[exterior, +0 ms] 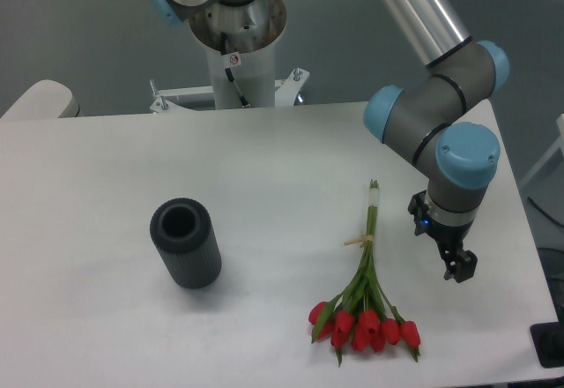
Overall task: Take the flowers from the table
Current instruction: 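Move the open gripper toward the tied stems of the red tulips, then lower the gripper onto the tulip stems near the twine and close it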
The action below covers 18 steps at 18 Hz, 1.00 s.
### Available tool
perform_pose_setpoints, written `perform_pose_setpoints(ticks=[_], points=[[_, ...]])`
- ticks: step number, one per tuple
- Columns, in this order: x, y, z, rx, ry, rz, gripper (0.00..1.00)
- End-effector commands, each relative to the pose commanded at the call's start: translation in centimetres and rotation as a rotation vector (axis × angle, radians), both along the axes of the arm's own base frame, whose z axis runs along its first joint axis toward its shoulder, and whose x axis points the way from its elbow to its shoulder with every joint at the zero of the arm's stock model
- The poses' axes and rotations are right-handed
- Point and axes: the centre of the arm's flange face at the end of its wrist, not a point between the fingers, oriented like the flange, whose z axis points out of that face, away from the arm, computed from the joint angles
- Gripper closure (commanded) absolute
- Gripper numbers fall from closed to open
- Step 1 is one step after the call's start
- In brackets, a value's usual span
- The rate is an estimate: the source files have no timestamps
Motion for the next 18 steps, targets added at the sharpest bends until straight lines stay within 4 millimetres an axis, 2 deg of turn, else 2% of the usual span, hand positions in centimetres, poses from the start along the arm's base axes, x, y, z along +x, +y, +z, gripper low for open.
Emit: perform_pose_setpoints(ticks=[11, 18], points=[[0.7, -0.3, -1.2, 0.001, -0.028, 0.012, 0.0], [2.5, 0.0, -3.2, 0.074, -0.116, 0.257, 0.0]])
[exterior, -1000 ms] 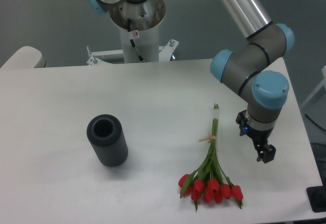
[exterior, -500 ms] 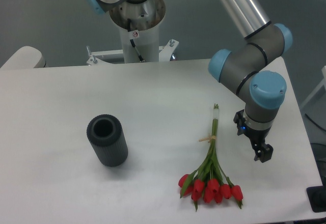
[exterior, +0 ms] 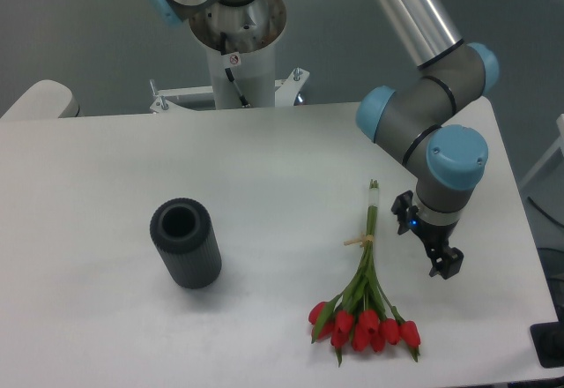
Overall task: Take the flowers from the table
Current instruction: 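Lower the gripper onto the tulip stems near the twine and close it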
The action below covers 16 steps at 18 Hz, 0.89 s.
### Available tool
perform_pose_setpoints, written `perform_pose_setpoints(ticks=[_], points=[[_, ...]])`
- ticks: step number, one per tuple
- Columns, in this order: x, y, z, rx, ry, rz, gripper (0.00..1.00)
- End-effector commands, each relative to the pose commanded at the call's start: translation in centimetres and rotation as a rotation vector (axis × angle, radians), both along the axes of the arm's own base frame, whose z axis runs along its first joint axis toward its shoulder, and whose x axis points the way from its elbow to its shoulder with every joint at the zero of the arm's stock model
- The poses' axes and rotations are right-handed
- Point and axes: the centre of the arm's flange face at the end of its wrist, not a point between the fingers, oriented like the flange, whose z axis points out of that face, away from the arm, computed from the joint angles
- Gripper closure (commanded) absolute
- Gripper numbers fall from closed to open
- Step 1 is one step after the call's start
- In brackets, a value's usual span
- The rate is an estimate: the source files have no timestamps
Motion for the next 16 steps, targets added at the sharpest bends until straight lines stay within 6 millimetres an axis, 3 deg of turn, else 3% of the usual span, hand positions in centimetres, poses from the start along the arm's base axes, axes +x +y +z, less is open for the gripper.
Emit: perform_pose_setpoints(ticks=[10, 16], points=[[3.3, 1.3, -1.9, -0.017, -0.066, 0.237, 0.0], [5.7, 1.6, -4.4, -0.004, -0.064, 0.328, 0.0]])
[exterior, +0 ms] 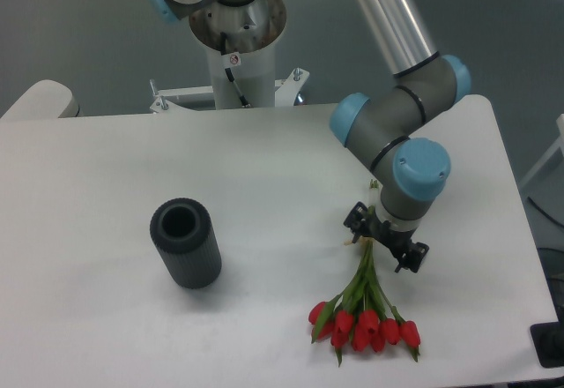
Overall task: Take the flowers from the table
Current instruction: 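Lower the gripper onto the tulip stems near the twine and close it, then lift the grasped tulip bundle up off the table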
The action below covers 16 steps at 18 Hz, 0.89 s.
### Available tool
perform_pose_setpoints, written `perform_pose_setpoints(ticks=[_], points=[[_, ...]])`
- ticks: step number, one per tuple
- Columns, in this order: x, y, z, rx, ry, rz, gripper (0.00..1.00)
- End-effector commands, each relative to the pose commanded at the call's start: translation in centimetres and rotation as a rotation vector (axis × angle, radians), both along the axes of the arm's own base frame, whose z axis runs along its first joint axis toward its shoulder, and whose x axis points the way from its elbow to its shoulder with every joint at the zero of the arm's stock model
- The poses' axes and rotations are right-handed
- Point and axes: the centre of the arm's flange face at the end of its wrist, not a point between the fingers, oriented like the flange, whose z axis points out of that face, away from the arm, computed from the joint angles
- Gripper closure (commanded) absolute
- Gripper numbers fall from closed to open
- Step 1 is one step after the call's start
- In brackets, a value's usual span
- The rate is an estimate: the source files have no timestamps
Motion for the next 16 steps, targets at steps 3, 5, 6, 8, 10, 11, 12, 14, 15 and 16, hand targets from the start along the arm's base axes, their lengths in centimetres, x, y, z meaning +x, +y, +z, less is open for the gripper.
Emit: perform_pose_setpoints(ticks=[3, 5, 6, 8, 10, 11, 12, 14, 15, 16], points=[[0.29, 0.06, -0.34, 0.004, 0.005, 0.018, 0.0], [0.18, 0.01, -0.37, 0.004, 0.005, 0.022, 0.0], [0.13, 0.04, -0.31, 0.005, 0.006, 0.022, 0.07], [0.09, 0.07, -0.35, 0.005, 0.005, 0.028, 0.39], [-0.12, 0.3, -0.17, 0.009, 0.005, 0.087, 0.6], [-0.29, 0.41, 0.08, 0.013, 0.007, 0.119, 0.68], [-0.32, 0.54, 0.01, 0.013, 0.005, 0.14, 0.76], [-0.47, 0.74, 0.23, 0.017, 0.008, 0.151, 0.86], [-0.38, 0.92, 0.19, 0.017, 0.008, 0.148, 0.91], [-0.41, 0.96, 0.36, 0.02, 0.01, 0.15, 0.97]])
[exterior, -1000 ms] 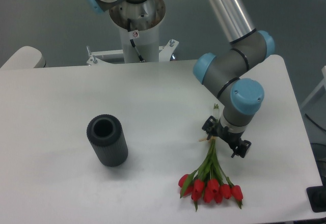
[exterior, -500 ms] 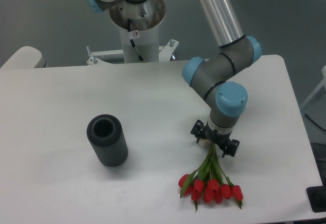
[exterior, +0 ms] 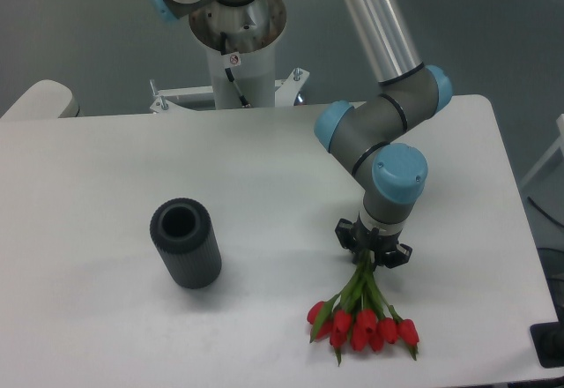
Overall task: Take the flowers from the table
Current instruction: 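Lift the grasped tulip bundle up off the table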
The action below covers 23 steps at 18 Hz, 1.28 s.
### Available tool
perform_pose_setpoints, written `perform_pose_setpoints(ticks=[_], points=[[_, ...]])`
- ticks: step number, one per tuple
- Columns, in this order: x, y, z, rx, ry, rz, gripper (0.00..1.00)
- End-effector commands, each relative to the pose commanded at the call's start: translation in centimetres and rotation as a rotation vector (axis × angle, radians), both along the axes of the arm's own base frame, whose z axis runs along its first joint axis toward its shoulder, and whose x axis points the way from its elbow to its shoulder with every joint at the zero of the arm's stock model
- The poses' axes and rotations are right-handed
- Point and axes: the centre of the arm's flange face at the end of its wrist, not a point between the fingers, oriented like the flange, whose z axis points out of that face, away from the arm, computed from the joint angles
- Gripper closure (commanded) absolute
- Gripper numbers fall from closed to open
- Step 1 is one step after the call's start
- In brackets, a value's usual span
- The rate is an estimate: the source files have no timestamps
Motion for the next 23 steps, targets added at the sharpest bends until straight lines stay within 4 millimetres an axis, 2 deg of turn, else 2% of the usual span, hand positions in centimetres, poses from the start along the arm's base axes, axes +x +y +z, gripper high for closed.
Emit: perform_pose_setpoints(ticks=[1, 4, 15, 23], points=[[-0.1, 0.0, 0.1, 0.001, 0.001, 0.0, 1.0], [-0.5, 0.2, 1.0, 0.012, 0.015, 0.012, 1.0], [-3.6, 2.0, 6.8, 0.034, 0.071, 0.007, 1.0], [-5.6, 2.9, 10.9, -0.008, 0.047, -0.184, 1.0]])
